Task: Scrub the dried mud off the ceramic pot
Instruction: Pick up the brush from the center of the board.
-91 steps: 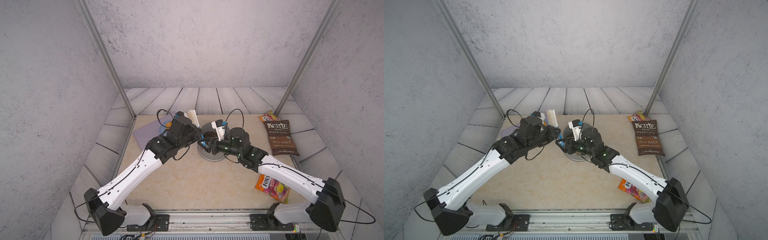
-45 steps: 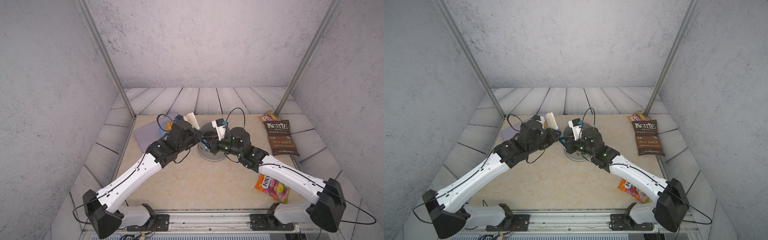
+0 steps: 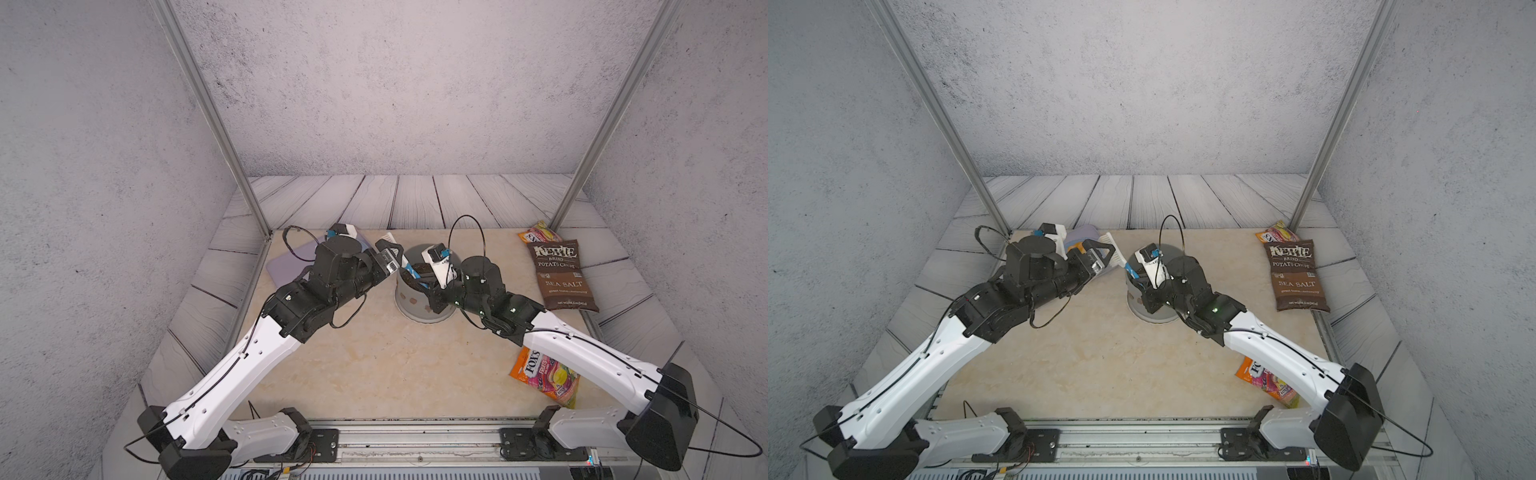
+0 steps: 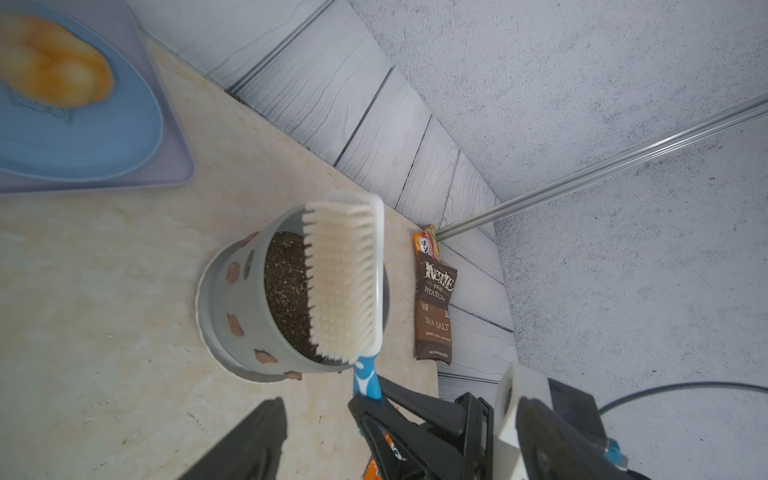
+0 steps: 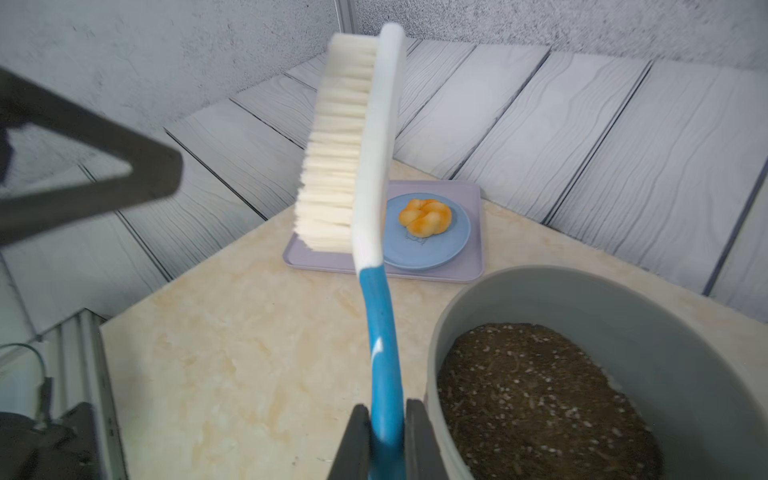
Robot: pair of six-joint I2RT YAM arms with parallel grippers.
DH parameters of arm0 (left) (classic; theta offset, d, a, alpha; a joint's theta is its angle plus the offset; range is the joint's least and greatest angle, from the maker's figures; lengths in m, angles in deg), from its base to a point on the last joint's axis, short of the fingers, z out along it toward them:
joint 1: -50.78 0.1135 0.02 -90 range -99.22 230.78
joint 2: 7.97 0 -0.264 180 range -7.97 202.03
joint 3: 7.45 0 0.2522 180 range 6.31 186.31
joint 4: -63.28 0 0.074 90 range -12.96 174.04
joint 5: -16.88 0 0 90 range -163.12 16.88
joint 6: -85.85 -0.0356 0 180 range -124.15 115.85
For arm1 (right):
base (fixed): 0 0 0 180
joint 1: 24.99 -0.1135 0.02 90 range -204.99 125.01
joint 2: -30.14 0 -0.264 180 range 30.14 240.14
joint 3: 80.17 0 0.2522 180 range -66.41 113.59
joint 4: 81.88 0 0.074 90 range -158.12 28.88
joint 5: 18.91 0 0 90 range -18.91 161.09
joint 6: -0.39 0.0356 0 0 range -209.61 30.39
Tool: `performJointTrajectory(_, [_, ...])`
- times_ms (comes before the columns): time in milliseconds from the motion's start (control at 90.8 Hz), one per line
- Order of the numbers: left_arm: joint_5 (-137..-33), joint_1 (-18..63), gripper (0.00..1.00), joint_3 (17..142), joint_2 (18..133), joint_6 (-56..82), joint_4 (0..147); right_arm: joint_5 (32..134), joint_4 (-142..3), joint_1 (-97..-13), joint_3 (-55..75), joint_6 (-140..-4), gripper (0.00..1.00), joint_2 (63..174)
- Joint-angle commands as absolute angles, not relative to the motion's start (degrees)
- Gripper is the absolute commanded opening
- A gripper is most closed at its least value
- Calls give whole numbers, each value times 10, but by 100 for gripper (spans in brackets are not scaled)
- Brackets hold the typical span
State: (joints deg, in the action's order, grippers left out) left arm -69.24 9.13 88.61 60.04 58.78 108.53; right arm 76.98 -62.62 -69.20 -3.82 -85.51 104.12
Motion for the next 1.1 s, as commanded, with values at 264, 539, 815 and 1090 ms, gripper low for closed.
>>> performJointTrajectory(264, [-676,111,96,984,660,606,1217,654,-621,-704,-25,-1158,0,999])
performJointTrajectory(539, [-717,112,84,1004,699,655,1192,580,-636,-741,-38,-1326,0,989])
performJointTrajectory(815, [-729,112,69,981,707,736,1218,518,-678,-774,-44,-1380,0,991])
performJointTrajectory(1090, [-755,120,56,971,708,771,1200,481,-704,-794,-46,-1411,0,1002])
